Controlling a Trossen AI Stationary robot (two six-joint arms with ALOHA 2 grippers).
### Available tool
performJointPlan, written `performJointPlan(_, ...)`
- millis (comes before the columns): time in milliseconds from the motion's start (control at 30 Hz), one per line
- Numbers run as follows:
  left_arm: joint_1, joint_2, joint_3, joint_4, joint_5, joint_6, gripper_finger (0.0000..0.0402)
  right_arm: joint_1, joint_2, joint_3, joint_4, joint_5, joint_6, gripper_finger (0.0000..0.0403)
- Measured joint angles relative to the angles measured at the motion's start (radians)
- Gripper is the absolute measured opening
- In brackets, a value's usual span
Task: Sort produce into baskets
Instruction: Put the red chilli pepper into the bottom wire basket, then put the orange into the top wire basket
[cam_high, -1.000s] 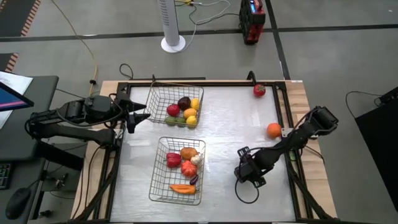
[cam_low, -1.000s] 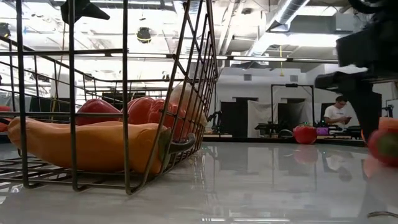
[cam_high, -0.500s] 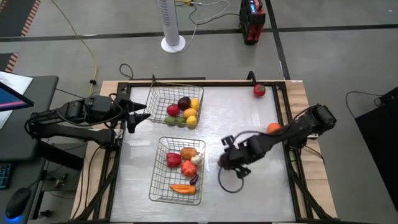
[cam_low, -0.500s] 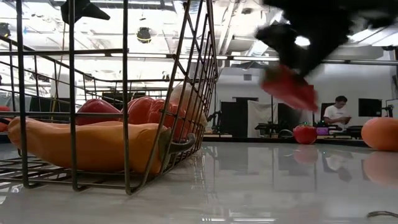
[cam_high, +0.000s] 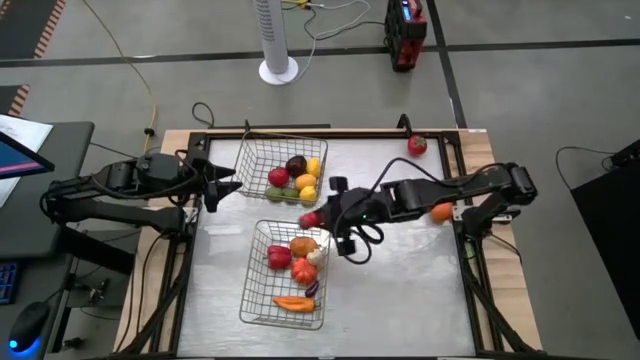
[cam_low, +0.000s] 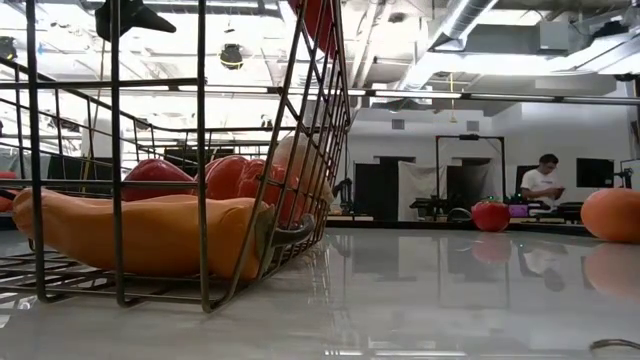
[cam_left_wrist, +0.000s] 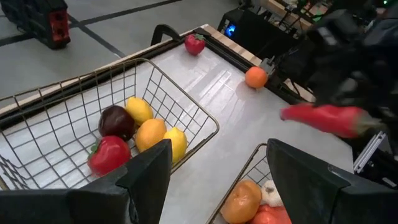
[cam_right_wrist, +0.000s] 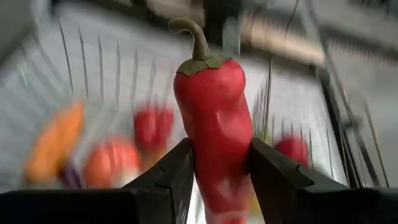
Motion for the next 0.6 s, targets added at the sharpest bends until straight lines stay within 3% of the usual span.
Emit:
performJointPlan(233,0.000,0.007,0.000,0.000,0.002,-0.027,0.0249,-0.004,0.043,0.001,0.318,-0.064,0.118,0.0196)
performJointPlan(500,0.000,0.006,0.000,0.000,0.003,-0.024,0.0249,0.001,0.088,0.000,0.286,-0.145,0.227,0.0260)
performJointPlan(600,0.000,0.006,0.000,-0.002,0.011,-0.023,0.0249,0.004,0.077,0.000,0.178,-0.150,0.216,0.0276)
